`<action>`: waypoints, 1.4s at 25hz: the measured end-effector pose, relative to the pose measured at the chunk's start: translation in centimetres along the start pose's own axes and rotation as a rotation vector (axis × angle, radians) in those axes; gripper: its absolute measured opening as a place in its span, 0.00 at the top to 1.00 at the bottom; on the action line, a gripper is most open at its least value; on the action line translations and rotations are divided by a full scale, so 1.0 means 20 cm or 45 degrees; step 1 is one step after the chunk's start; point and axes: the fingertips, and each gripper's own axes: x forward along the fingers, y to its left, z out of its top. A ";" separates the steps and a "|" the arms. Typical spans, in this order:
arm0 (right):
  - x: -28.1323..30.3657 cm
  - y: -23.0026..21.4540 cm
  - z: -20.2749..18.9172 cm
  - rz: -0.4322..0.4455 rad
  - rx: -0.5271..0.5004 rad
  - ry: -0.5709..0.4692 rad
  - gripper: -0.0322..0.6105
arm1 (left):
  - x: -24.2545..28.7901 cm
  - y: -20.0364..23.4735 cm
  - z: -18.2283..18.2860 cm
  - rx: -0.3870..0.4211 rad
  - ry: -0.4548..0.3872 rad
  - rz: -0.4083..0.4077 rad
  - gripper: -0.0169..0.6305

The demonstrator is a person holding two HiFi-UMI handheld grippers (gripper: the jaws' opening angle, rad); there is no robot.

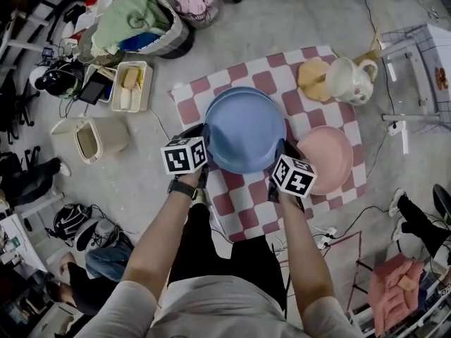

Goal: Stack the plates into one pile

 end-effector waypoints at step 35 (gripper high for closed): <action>-0.28 -0.15 0.03 -0.005 -0.027 -0.123 0.93 | 0.01 -0.54 0.01 0.224 -0.065 -0.150 0.96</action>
